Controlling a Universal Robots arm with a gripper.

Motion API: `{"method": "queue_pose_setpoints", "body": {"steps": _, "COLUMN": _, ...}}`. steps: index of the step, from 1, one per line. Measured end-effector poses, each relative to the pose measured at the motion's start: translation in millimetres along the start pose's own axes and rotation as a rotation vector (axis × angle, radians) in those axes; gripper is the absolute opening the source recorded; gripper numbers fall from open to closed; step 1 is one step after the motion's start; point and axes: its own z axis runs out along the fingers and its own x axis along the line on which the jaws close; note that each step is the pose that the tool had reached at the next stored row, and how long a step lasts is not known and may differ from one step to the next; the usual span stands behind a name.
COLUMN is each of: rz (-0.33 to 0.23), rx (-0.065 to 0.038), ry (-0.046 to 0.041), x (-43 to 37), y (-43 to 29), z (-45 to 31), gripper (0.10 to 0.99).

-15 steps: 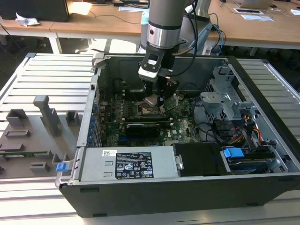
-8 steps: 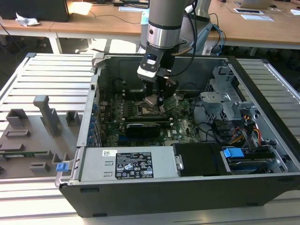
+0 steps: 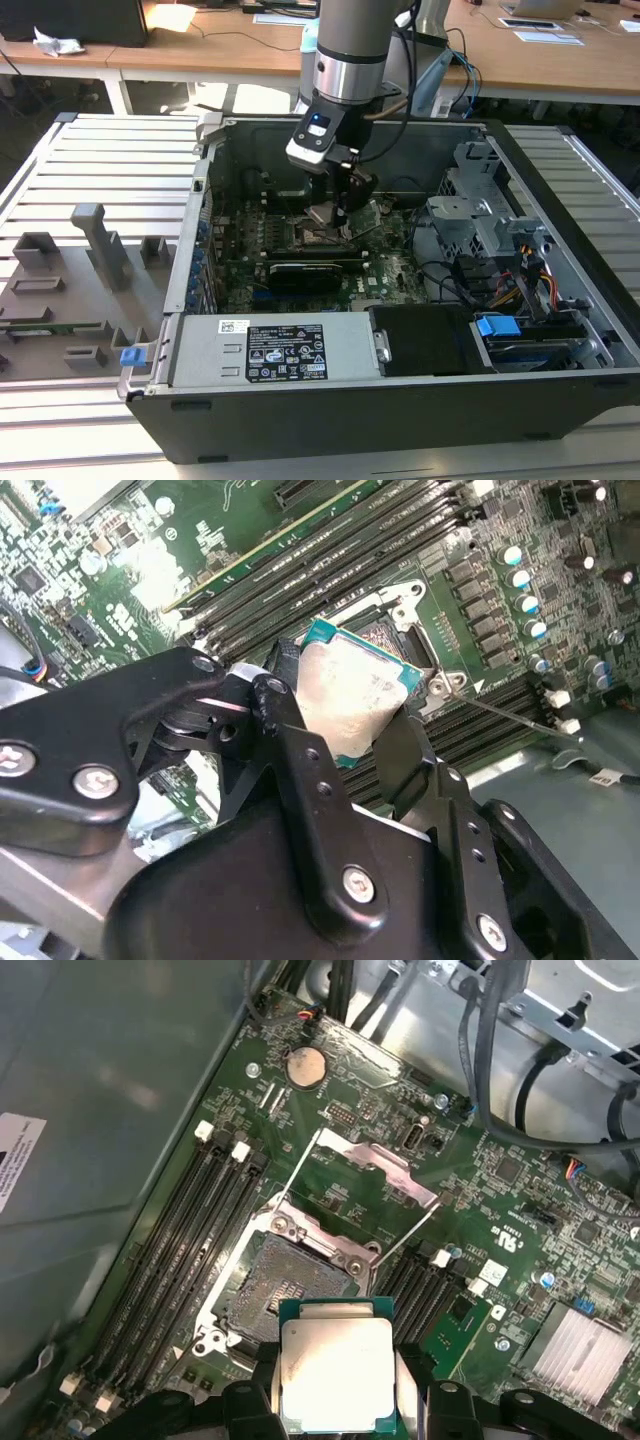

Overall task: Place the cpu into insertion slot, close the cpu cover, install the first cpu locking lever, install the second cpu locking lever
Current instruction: 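Place the cpu into insertion slot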

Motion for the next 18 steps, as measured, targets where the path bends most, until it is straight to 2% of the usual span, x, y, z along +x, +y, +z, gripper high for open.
{"method": "queue_pose_setpoints", "body": {"steps": 10, "rz": 0.109, "rx": 0.005, "ry": 0.0046, "x": 0.0, "y": 0.0, "z": 0.1, "gripper": 0.541}}
{"method": "queue_pose_setpoints", "body": {"steps": 18, "rz": 0.199, "rx": 0.012, "ry": 0.0036, "x": 0.0, "y": 0.0, "z": 0.3, "gripper": 0.541}}
